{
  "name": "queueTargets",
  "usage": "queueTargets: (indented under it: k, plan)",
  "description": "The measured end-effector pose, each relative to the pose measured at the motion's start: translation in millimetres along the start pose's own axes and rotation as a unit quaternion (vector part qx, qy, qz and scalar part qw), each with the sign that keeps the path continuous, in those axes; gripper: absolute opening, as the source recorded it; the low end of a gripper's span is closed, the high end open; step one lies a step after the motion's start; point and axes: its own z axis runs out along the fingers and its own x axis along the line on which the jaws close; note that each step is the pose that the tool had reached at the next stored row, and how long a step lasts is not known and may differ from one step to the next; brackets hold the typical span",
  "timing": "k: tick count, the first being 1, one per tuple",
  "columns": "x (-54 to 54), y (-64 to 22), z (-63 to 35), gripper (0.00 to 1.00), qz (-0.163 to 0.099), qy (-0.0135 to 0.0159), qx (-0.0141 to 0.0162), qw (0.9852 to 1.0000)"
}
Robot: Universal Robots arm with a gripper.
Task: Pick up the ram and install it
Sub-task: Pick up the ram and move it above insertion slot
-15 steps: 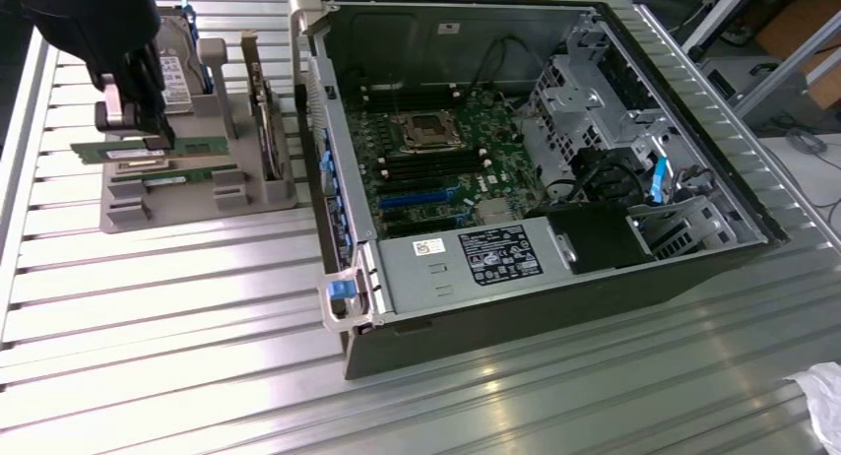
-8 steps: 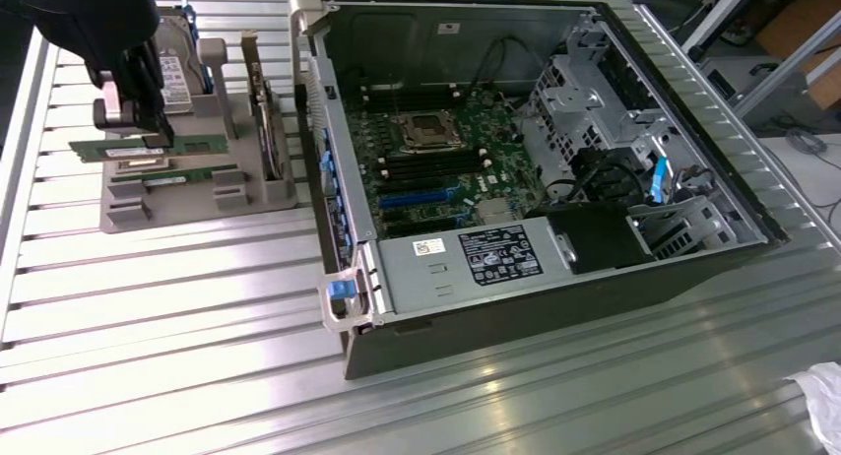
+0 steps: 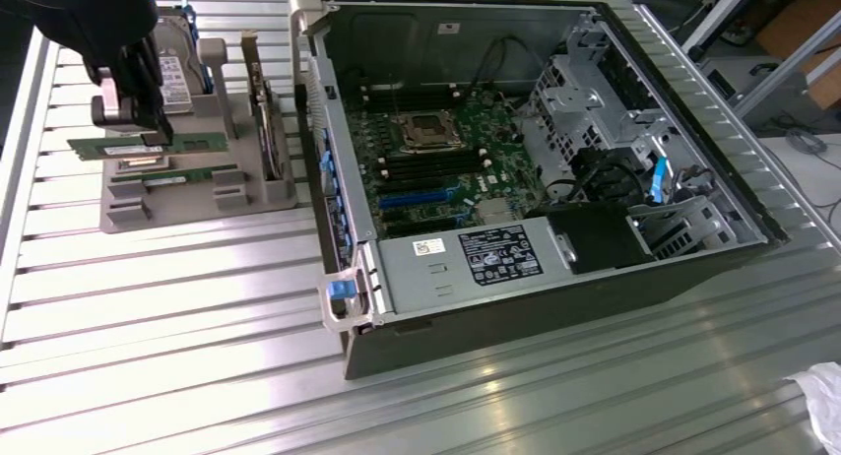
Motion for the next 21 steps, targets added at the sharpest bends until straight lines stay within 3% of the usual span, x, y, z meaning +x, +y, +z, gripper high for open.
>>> queueTargets:
  k: [21]
  plan:
    - [0.1,-0.2,-8.4,0.12,0.0,0.0,0.0,1.0]
